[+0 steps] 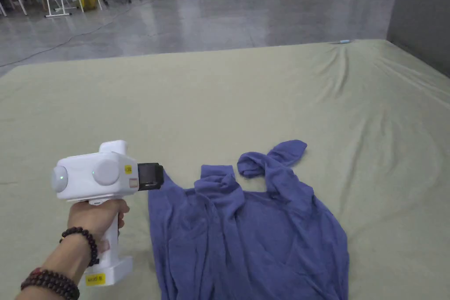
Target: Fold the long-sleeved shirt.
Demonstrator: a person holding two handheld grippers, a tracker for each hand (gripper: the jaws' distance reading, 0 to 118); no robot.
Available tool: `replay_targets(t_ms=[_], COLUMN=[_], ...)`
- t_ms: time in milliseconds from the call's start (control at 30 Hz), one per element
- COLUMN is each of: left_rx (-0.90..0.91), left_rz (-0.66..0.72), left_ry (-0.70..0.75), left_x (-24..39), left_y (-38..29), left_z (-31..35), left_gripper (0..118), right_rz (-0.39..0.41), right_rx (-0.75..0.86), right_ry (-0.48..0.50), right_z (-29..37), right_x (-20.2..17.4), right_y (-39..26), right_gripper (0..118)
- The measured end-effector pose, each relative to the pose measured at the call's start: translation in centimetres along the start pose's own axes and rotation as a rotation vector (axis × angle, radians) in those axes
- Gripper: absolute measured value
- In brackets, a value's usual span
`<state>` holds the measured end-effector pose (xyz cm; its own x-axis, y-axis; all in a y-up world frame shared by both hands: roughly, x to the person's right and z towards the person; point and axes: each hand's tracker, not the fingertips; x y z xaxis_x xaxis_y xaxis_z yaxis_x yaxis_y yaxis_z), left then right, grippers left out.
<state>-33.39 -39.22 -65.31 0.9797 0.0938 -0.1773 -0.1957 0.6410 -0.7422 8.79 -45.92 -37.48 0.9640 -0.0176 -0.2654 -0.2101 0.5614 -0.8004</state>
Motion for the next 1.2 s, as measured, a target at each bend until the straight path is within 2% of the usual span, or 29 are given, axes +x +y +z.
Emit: replay_targets(t_ms=[67, 167, 233, 300, 333, 367, 400, 433, 500, 567, 633, 700, 767, 867, 1033, 1200], left_rx=[-0.007, -0.083, -0.139, -0.202, -0.214, -0.115, -0.131, -0.120, -0.074, -0.084, -0.047, 0.035, 0.103, 0.208, 0.402, 0.534], left_rz=[0.027, 0.000, -0.011, -0.037, -0.062, -0.085, -0.094, -0.143, -0.184, -0.060, 0.063, 0.082, 0.075, 0.097, 0.181, 0.193], left_ry=[0.042, 0.011, 0.040, 0.032, 0.100, 0.105, 0.084, 0.125, 0.141, 0.025, -0.024, -0.058, -0.097, -0.112, -0.219, -0.286], left_x=[0.1, 0.5, 1.3, 2.3, 2.2, 2.6, 3.1, 3.5, 2.6, 1.3, -1.2, -2.7, -3.9, -5.7, -8.4, -8.0], left_y=[1.7, 2.9, 2.1, 1.2, 0.7, 0.2, 0.4, 0.4, 0.3, 0.9, 1.9, 3.4, 4.5, 6.4, 9.8, 13.7], left_z=[-3.6, -7.9, -9.8, -10.7, -11.7, -10.4, -9.8, -9.1, -8.4, -6.6, -3.7, 0.2, 4.9, 11.7, 22.5, 29.9], left_gripper=[114, 109, 101, 80, 74, 50, 20, 0, 0, 0, 0, 0, 0, 0, 0, 0], right_rz=[0.002, 0.024, 0.048, 0.063, 0.066, 0.067, 0.064, 0.060, 0.058, 0.042, -0.026, -0.082, -0.112, -0.101, -0.148, -0.147], right_rx=[-0.004, -0.018, -0.025, -0.027, -0.028, -0.029, -0.030, -0.031, -0.029, -0.024, 0.042, 0.128, 0.195, 0.326, 0.511, 0.630], right_ry=[-0.002, -0.013, -0.021, -0.023, -0.024, -0.024, -0.024, -0.025, -0.028, -0.020, 0.024, 0.072, 0.062, 0.035, 0.041, 0.024], right_z=[-0.3, -0.6, -0.8, -0.9, -0.9, -0.9, -1.0, -1.0, -1.1, -0.5, 1.6, 4.5, 7.0, 10.6, 17.2, 23.3], right_x=[0.0, -0.3, -0.5, -0.4, -0.4, -0.4, -0.4, -0.4, -0.5, -0.3, 1.0, 2.8, 4.7, 7.3, 12.2, 15.2], right_y=[0.1, 0.3, 0.4, 0.3, 0.3, 0.4, 0.4, 0.4, 0.4, 0.6, 1.6, 3.5, 6.1, 10.7, 20.7, 31.9], right_gripper=[3, 3, 3, 3, 3, 3, 3, 3, 3, 3, 3, 3, 3, 3, 3, 3])
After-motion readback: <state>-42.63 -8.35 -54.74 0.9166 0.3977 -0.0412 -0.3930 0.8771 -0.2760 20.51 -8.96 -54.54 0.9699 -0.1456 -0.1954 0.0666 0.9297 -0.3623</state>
